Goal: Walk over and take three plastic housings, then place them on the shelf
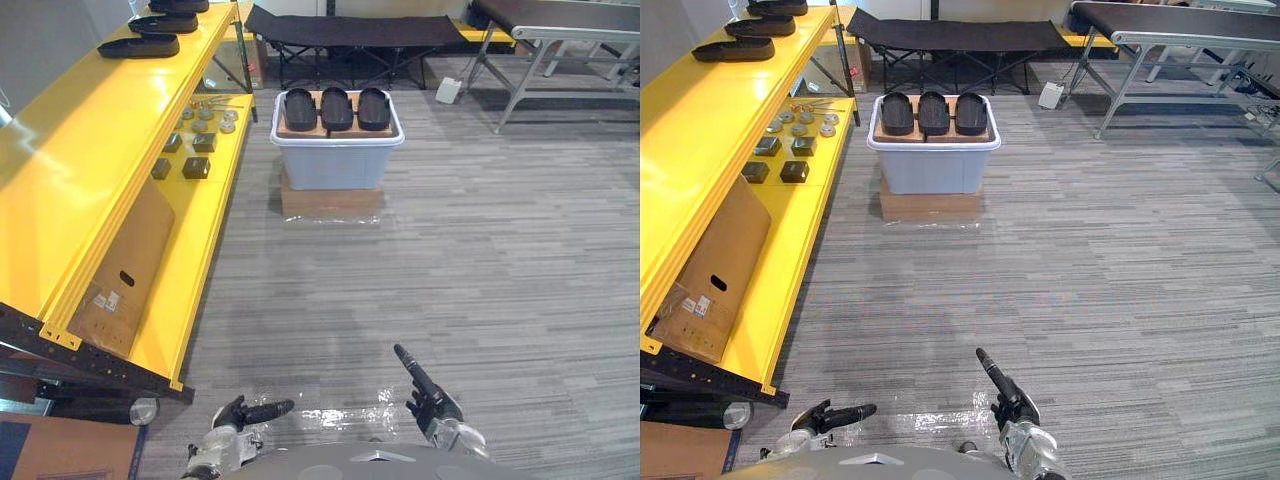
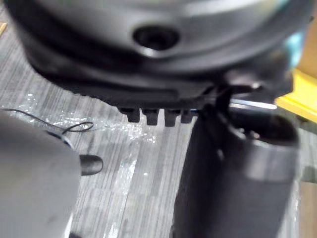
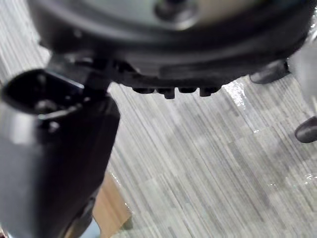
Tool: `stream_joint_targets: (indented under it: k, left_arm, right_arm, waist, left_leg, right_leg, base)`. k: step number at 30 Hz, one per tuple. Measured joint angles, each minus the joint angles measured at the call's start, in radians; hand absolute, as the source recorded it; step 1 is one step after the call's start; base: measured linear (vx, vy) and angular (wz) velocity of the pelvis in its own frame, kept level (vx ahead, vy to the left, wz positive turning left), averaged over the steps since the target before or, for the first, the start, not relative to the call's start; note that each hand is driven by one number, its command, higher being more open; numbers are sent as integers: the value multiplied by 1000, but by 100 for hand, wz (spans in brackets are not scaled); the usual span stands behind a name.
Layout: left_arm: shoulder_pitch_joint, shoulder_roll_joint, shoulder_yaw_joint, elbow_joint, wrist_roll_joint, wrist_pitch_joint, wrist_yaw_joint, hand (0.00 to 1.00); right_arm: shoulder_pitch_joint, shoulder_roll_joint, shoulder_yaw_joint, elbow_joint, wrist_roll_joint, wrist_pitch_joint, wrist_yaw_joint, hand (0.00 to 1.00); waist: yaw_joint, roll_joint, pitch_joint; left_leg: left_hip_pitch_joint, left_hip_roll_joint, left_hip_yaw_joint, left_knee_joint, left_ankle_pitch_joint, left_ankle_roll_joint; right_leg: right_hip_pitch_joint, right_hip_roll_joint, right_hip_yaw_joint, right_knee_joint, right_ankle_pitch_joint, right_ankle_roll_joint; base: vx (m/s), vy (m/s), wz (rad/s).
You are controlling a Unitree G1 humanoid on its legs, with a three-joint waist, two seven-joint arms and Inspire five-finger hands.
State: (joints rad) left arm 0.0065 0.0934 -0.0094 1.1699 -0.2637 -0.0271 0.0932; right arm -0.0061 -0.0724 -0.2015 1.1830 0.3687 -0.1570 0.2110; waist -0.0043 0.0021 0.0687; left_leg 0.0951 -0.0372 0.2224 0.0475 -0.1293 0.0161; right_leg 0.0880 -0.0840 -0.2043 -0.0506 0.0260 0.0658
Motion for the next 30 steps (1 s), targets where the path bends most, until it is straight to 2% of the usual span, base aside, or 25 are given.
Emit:
stream_joint_targets:
  k: [4, 7, 9, 10, 11, 14, 16, 18, 20, 21, 22, 23, 24, 25, 26, 27, 28, 29, 30]
  left_arm:
    - [11, -10, 25, 6, 0, -22, -5, 100]
    - [14, -10, 25, 5, 0, -39, -10, 100]
    - [17, -4, 31, -3, 0, -54, -4, 100]
    - [7, -6, 39, -3, 0, -60, 3, 100]
    - [4, -6, 39, -3, 0, -59, 6, 100]
    - [-4, -6, 53, -3, 0, -54, 6, 100]
    - [-6, -3, 65, -5, -3, -54, 5, 100]
    - [-6, -1, 76, -6, -5, -54, 9, 100]
    - [-2, -9, 99, -30, -7, -41, 27, 100]
    - [2, -28, 108, -48, -11, -31, 50, 100]
    - [9, -46, 125, -51, -18, -23, 57, 100]
    - [7, -66, 185, -73, -21, 6, 48, 100]
    - [0, -78, 212, -83, -24, 11, 47, 100]
    - [3, -90, 242, -89, -38, 13, 50, 100]
    - [2, -97, 261, -102, -50, 8, 56, 100]
    - [1, -97, 261, -102, -52, 7, 57, 100]
    - [0, -95, 254, -103, -65, 4, 54, 100]
    - [0, -98, 252, -111, -84, -5, 54, 100]
    - [0, -103, 251, -118, -89, -22, 50, 100]
  right_arm:
    - [12, 0, -10, 0, -3, 3, 2, 100]
    - [24, 13, -27, -9, -3, 1, -3, 100]
    - [35, 21, -31, -21, 1, -15, -6, 100]
    - [30, 25, -49, -26, 3, -31, -5, 100]
    - [33, 29, -59, -32, 2, -38, -5, 100]
    - [48, 36, -58, -65, -1, -55, -6, 100]
    - [75, 41, -42, -100, -10, -59, -7, 100]
    - [85, 42, -43, -101, -11, -50, -9, 100]
    - [87, 40, -45, -102, -12, -37, -17, 100]
    - [88, 33, -47, -106, -13, -19, -17, 100]
    - [91, 23, -55, -108, -23, -7, -18, 100]
    - [79, 26, -70, -99, -51, -2, -31, 100]
    - [76, 26, -72, -94, -50, 0, -36, 100]
    - [75, 24, -76, -96, -50, 4, -36, 100]
    - [71, 15, -79, -94, -53, 6, -39, 100]
    - [70, 15, -83, -93, -57, 6, -40, 100]
    - [61, 17, -85, -81, -89, 3, -46, 100]
    - [51, 18, -84, -65, -92, 2, -45, 100]
    - [38, 23, -83, -54, -94, 1, -46, 100]
  waist:
    - [2, 3, 5]
    - [0, -15, 17]
    - [-2, -27, 25]
    - [-3, -24, 52]
    - [-4, -16, 62]
    - [-3, -12, 79]
    - [-2, -20, 78]
    - [0, -31, 74]
    - [1, -36, 71]
    - [-4, -18, 62]
    - [0, 3, 35]
    - [-1, 15, 24]
    - [-1, 18, 24]
    - [0, 30, 26]
    - [1, 45, 32]
    - [2, 49, 34]
    - [3, 47, 38]
    - [8, 39, 41]
    - [27, 32, 45]
  left_leg:
    - [1, -3, 20, -11, 5, 32]
    - [0, -11, 32, -15, -3, 47]
    - [9, -18, 31, -11, -12, 63]
    - [22, -6, 30, -1, -16, 69]
    - [21, 5, 28, 12, -23, 70]
    - [20, 71, 27, 78, -73, 44]
    - [23, 102, 20, 123, -116, -2]
    - [40, 102, 12, 152, -162, -31]
    - [68, 106, -3, 179, -220, -53]
    - [95, 139, -12, 181, -248, -77]
    - [105, 171, -18, 207, -250, -95]
    - [18, 228, -25, 410, -242, -79]
    - [-16, 246, -32, 498, -218, -77]
    - [-77, 279, -40, 654, -164, -80]
    - [-166, 316, -76, 867, -138, -94]
    - [-180, 314, -83, 894, -141, -96]
    - [-237, 281, -96, 946, -160, -96]
    - [-272, 245, -91, 931, -181, -90]
    - [-323, 202, -66, 869, -205, -83]
  right_leg:
    - [-39, -4, 20, 45, -12, -6]
    - [-122, -32, 29, 213, -90, -9]
    - [-173, -51, 38, 331, -123, 6]
    - [-201, -53, 19, 409, -137, -1]
    - [-211, -52, -3, 421, -143, -9]
    - [-278, -51, -86, 409, -141, -8]
    - [-328, -53, -93, 359, -125, 7]
    - [-343, -75, -90, 356, -126, 3]
    - [-347, -93, -90, 412, -130, -24]
    - [-343, -83, -102, 476, -125, -41]
    - [-333, -57, -125, 493, -151, -75]
    - [-315, -39, -149, 520, -195, -106]
    - [-297, -31, -157, 521, -205, -118]
    - [-251, -6, -164, 494, -221, -129]
    - [-158, 48, -165, 412, -229, -137]
    - [-139, 55, -164, 394, -229, -137]
    - [-61, 71, -157, 325, -229, -138]
    - [-11, 71, -144, 282, -228, -137]
    - [42, 67, -118, 240, -227, -136]
  base:
    - [-139, 0, -14]
    - [-103, 19, -11]
    - [-48, 13, -7]
    - [0, 0, 0]
    - [0, 0, 0]
    - [86, -18, -2]
    - [238, -80, 5]
    - [344, -172, 16]
    - [432, -248, 28]
    - [497, -289, 37]
    - [754, -403, 41]
    - [560, -287, 24]
    - [598, -303, 18]
    - [591, -258, 0]
    - [703, -284, -5]
    - [556, -171, -17]
    - [422, -92, -22]
    - [513, -91, -44]
    - [510, -70, -52]
